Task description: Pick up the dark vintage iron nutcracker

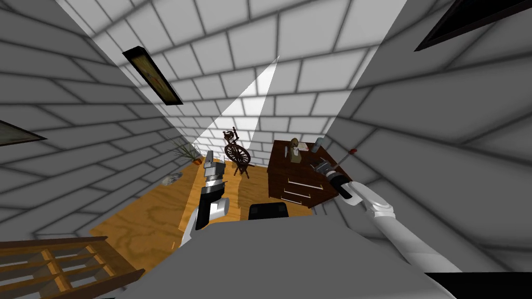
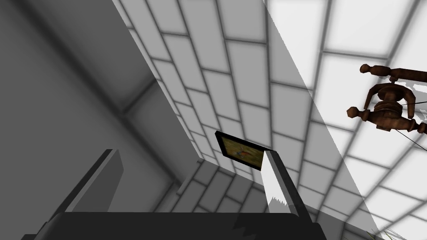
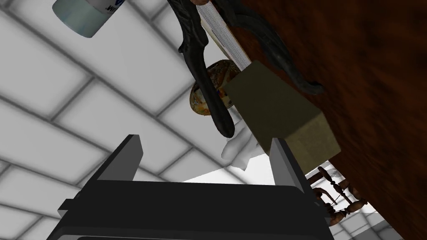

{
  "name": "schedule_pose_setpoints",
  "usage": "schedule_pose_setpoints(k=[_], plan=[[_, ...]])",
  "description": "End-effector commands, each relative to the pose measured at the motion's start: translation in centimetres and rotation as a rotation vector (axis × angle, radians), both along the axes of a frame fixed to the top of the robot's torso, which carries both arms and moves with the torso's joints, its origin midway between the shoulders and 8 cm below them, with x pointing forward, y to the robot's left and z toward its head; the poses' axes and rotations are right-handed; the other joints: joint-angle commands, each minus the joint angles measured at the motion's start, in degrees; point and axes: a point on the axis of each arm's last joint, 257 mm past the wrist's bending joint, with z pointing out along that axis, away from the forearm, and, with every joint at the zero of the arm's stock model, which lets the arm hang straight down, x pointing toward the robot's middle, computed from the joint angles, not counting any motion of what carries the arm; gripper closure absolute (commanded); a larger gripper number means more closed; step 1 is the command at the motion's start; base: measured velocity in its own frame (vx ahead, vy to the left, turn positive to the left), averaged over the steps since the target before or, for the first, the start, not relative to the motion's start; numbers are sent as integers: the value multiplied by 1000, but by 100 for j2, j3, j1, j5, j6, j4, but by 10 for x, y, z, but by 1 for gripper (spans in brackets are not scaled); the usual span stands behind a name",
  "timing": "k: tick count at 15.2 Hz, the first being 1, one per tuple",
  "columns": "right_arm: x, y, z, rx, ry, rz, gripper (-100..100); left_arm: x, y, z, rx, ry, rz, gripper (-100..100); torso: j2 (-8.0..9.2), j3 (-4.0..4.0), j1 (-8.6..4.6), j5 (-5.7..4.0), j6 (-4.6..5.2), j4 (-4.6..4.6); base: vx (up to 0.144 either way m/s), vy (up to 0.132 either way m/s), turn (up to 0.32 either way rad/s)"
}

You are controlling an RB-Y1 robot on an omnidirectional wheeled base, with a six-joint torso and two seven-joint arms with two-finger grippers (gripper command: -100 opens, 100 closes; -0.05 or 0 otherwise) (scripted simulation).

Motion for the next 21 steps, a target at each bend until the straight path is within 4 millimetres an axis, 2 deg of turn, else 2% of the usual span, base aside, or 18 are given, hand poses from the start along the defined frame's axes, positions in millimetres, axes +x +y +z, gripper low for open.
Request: schedule_pose_setpoints(k=[1,4,5,10,11,12,13,18,19,21], plan=[[0,-11,-5,-54,14,-9,-100,0,0,0,0,0,0,0,0,0,0,0,0,0,15,31,43],[-2,-39,-11,-203,54,-32,-100,0,0,0,0,0,0,0,1,1,-3,-1,0,0,19,34,68],[-2,-39,-11,-203,54,-32,-100,0,0,0,0,0,0,0,0,0,-1,0,0,0,20,35,58],[-6,-69,-18,-360,102,-52,-100,0,0,0,0,0,0,0,2,1,0,0,1,0,19,36,56],[-5,-62,-16,-324,91,-48,-100,0,0,0,0,0,0,0,1,1,2,0,0,0,13,26,24],[-5,-63,-17,-333,93,-49,-100,0,0,0,0,0,0,0,3,2,-1,0,2,1,5,9,-1],[-5,-63,-17,-333,93,-49,100,0,0,0,0,0,0,0,6,3,-6,-1,2,1,0,0,0],[-5,-63,-17,-333,93,-49,100,0,0,0,0,0,0,0,11,6,-14,-3,2,2,0,0,0],[-6,-66,-13,-319,97,-38,-100,0,0,0,0,0,0,0,11,7,-14,-3,2,3,-21,-6,39],[-8,-69,-11,-311,104,-30,-100,0,0,0,0,0,0,0,24,14,-19,-3,2,5,-59,-13,53]])
